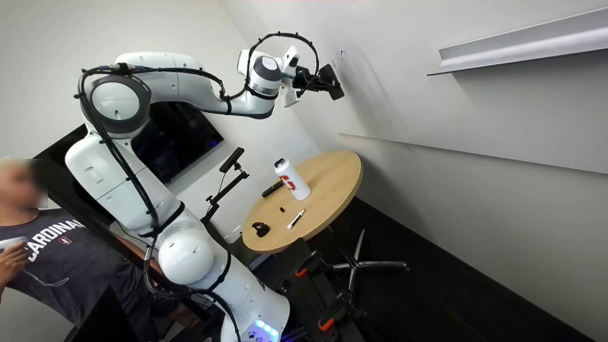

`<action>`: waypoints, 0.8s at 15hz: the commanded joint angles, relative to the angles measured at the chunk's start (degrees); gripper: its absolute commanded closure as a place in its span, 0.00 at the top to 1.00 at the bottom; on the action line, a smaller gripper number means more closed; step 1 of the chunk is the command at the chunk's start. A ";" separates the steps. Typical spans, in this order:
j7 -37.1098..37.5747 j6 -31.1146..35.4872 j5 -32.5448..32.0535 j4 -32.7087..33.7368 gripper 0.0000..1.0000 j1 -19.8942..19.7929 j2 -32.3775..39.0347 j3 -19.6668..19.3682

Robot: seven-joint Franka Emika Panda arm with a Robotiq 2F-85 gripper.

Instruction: Pick up the eraser and rub it on the white board. Pick up the lid from the table and put it on the white bottle.

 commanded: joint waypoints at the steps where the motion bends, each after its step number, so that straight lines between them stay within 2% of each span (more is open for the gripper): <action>1: -11.81 -5.28 8.99 -3.88 0.31 0.70 -5.17 2.17; 5: -27.17 -20.11 22.88 -4.08 0.31 2.00 -9.36 4.56; 7: -33.48 -28.99 26.92 -2.24 0.31 1.98 -10.36 4.81; 8: -28.22 -23.43 23.78 -2.08 0.56 1.39 -8.14 5.52; 10: -31.37 -27.42 25.79 -2.01 0.56 1.44 -9.59 5.64; 12: -31.89 -27.79 25.94 -2.03 0.56 1.41 -9.76 5.61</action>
